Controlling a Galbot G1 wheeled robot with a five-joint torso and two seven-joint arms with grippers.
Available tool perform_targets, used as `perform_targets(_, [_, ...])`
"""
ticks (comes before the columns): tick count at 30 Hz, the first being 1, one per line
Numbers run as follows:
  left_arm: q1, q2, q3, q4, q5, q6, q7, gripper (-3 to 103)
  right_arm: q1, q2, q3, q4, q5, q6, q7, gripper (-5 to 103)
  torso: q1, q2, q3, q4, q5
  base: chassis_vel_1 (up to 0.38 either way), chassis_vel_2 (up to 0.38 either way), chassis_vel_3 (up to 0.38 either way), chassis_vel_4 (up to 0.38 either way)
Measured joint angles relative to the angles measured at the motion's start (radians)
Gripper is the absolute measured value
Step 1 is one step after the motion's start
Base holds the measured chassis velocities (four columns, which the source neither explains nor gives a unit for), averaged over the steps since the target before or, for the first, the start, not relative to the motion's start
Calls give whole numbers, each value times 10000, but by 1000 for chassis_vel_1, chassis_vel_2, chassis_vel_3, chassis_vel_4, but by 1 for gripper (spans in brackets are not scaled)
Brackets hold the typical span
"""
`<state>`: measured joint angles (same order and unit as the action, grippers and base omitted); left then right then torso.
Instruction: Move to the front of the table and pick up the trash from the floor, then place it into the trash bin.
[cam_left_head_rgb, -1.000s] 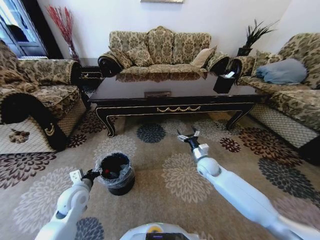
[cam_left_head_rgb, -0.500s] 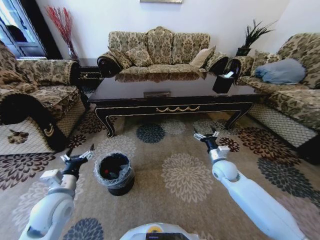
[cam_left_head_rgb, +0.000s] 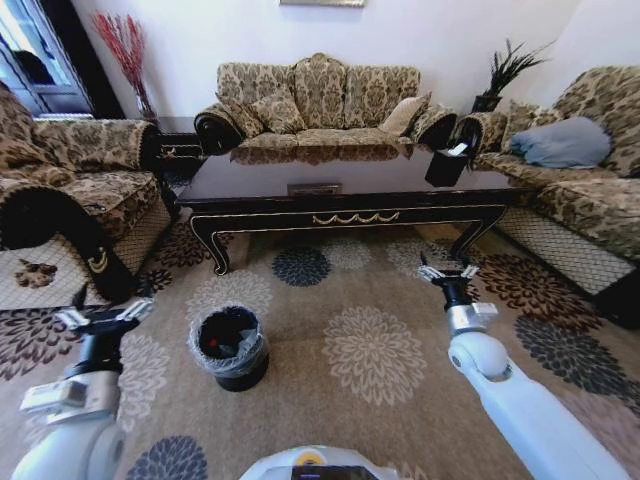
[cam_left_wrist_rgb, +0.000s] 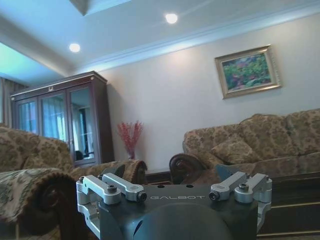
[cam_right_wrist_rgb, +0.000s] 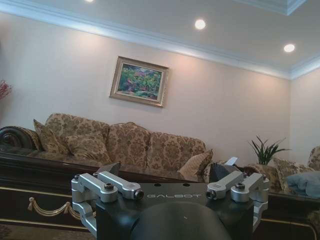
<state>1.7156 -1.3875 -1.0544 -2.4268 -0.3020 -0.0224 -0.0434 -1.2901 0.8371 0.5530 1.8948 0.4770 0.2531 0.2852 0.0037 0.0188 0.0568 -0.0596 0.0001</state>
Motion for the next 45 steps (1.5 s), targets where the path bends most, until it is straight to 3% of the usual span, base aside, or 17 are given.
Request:
perform_targets(3, [-52, 105, 54, -56, -99, 88, 151, 100, -343, -147, 372, 255, 94, 2, -194, 100, 0, 0, 0, 0, -1, 0, 0, 0, 0])
perform_targets(6, [-165, 306, 110, -257, -325, 760, 200, 100, -778, -516, 842, 657, 502, -108, -404, 100, 0, 0, 0, -3, -4, 0, 0, 0, 0])
perform_targets(10, [-193, 516, 87, -337, -201, 1154, 189, 100, -1112, -743, 1148, 1164, 1174, -216, -495, 100, 1, 0, 0, -2, -3, 0, 0, 0, 0])
perform_targets(25, [115, 350, 418, -631, 226, 1202, 164, 100, -1573, -463, 1388, 1718, 1049, -152, -792, 100, 2, 0, 2, 1, -1, 27, -25, -26, 26])
perform_targets(36, [142, 441, 455, -524, -288, 1010, 652, 100, -1413, -375, 1292, 1355, 1017, -130, -769, 100, 2, 0, 1, 0, -3, 217, -223, -208, 229])
perform_targets(45, [-311, 920, 828, -29, -658, 1241, 960, 100, -1412, -355, 1314, 1240, 996, -130, -750, 100, 1, 0, 0, -2, 1, 324, -323, -319, 317])
